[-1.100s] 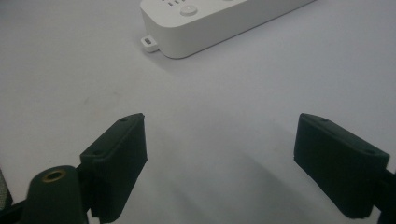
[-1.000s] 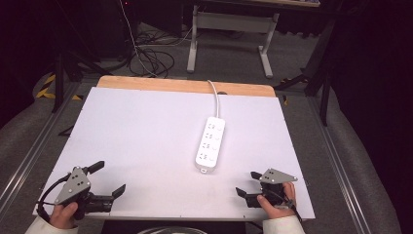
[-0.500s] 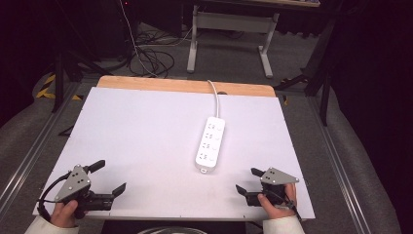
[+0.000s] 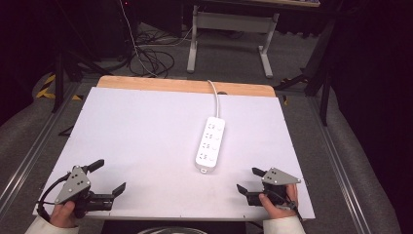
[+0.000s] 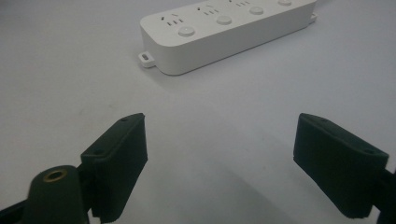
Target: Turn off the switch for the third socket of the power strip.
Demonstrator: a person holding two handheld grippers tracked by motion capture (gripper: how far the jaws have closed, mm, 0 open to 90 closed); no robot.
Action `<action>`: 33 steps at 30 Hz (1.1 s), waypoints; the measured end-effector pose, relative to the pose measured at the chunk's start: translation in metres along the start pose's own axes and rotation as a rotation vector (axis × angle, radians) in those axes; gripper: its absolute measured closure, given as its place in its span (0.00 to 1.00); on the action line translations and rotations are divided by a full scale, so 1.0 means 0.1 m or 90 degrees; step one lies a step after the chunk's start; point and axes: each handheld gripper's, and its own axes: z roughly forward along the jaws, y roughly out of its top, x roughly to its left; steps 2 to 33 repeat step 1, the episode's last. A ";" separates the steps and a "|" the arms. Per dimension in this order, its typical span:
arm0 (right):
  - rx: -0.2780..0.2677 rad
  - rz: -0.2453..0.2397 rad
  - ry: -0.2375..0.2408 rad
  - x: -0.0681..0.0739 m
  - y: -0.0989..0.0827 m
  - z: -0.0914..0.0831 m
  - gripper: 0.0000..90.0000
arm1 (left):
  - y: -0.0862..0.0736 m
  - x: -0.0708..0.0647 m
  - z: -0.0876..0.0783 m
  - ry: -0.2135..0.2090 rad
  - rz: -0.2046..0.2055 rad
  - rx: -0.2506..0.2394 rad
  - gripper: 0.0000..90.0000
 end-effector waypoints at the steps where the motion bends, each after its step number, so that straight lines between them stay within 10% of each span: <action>1: 0.000 0.001 -0.001 0.00 0.00 0.00 0.20 | 0.00 0.00 0.01 0.004 0.000 0.001 0.02; 33: 0.000 0.001 -0.001 0.00 0.00 0.00 0.20 | 0.00 0.00 0.01 0.004 0.000 0.001 0.02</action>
